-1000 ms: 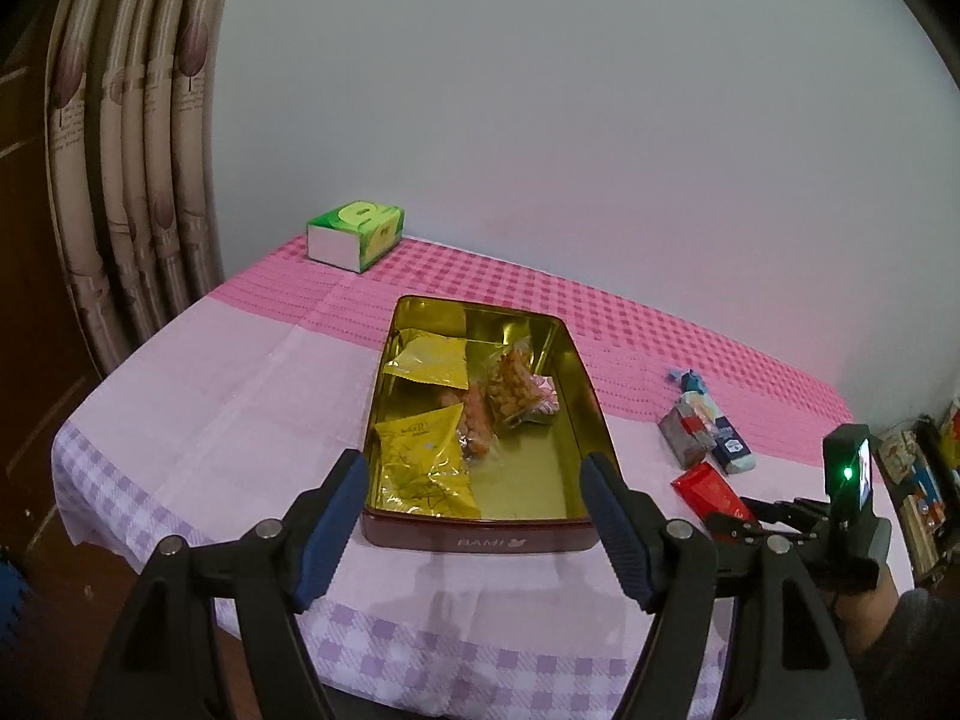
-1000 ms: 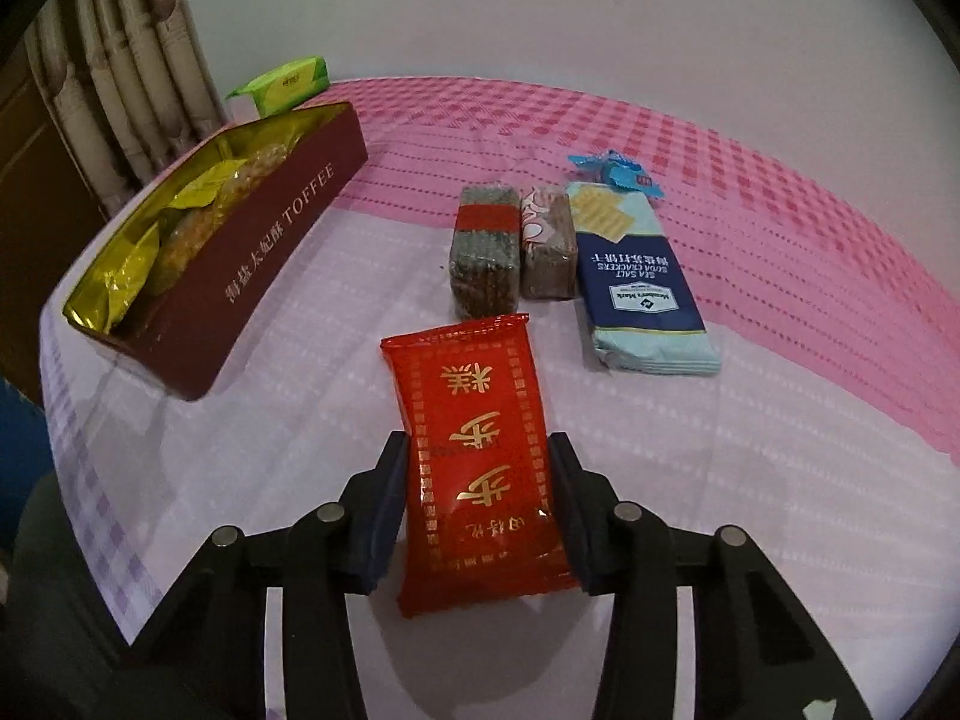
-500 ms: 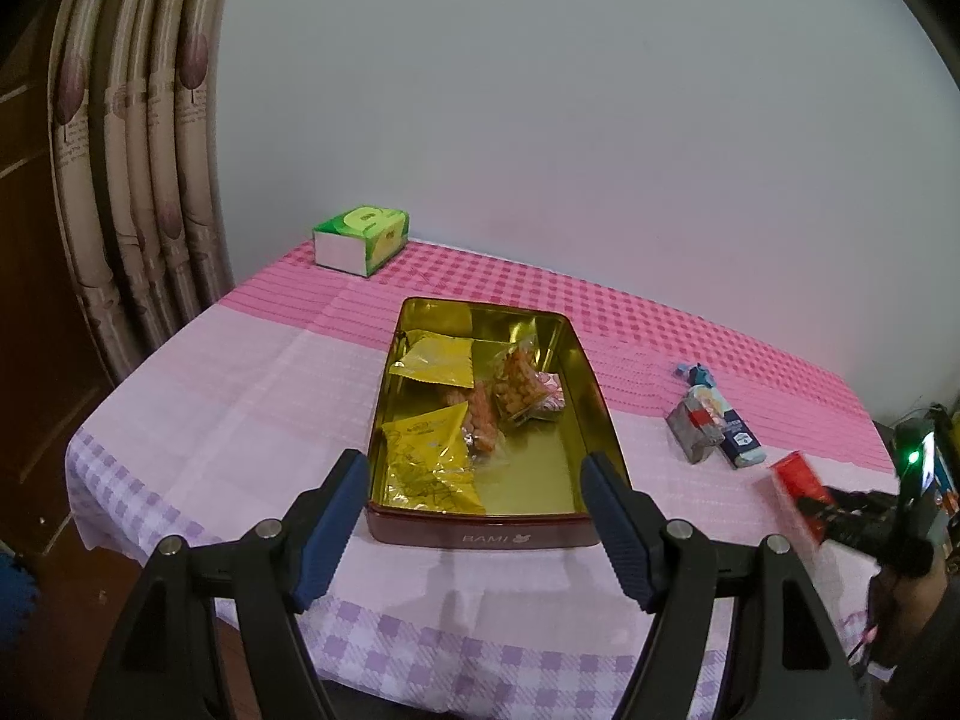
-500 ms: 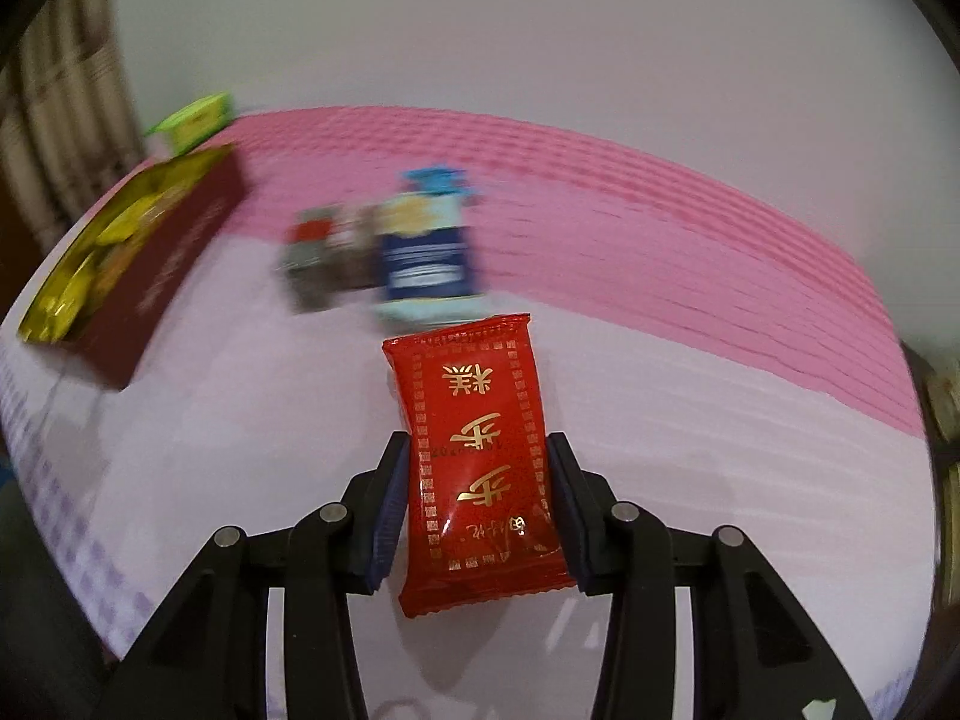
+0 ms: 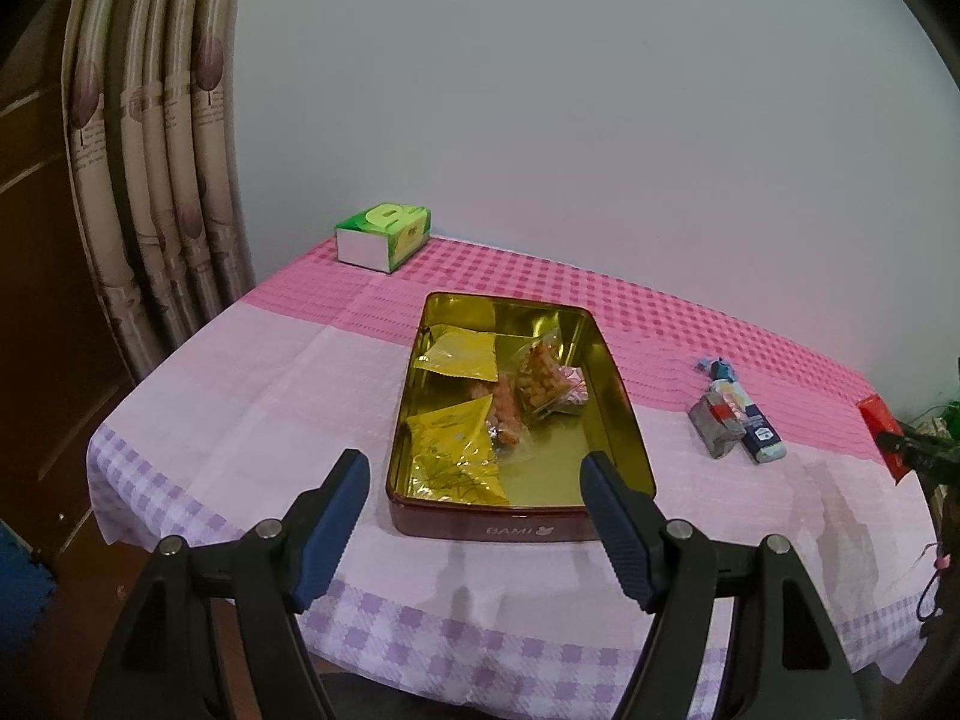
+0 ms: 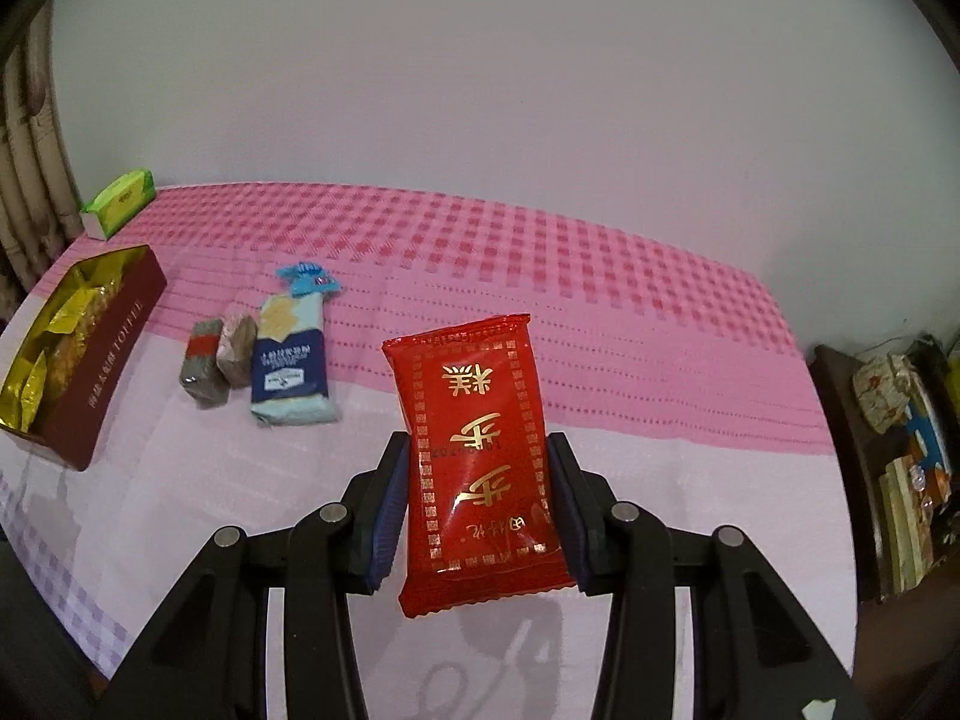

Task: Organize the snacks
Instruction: 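Lift the red packet and carry it over the gold tin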

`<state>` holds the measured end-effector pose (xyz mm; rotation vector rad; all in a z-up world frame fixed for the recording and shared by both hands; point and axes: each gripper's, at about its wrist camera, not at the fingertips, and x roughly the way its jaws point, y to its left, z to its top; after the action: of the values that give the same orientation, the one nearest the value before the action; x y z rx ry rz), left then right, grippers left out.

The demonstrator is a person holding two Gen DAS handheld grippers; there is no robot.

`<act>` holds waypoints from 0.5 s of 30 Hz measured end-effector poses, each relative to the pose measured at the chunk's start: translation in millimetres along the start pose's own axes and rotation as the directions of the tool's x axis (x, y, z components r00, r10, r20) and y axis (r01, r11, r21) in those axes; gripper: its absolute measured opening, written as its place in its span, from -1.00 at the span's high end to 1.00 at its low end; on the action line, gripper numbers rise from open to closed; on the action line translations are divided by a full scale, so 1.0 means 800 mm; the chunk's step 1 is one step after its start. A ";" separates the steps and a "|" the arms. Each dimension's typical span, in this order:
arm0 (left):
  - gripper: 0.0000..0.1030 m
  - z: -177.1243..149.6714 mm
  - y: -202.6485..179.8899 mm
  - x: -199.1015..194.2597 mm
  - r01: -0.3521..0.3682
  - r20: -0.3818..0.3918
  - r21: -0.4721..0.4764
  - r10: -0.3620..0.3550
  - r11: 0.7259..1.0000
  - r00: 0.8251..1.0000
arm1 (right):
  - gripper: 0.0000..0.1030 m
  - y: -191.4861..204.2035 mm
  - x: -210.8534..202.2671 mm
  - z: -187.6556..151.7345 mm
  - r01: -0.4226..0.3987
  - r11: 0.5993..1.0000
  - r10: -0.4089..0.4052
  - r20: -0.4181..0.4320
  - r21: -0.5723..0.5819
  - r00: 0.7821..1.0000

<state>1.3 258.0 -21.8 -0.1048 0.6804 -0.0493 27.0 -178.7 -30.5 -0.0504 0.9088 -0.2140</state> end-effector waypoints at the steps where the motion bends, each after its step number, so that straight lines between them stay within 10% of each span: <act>1: -0.44 0.000 0.001 0.000 0.000 -0.002 -0.002 0.000 1.000 1.000 | 0.21 0.001 -0.004 0.004 -0.001 1.000 0.001 0.003 0.001 1.000; 15: -0.44 -0.003 -0.006 -0.005 -0.007 0.008 0.026 0.006 1.000 1.000 | 0.21 0.022 -0.088 0.058 -0.007 0.999 0.011 0.098 -0.041 0.995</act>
<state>-3.4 253.5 -20.5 -0.0780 0.6717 -0.0515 24.4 -148.9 50.7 -0.0932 0.8151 -0.1832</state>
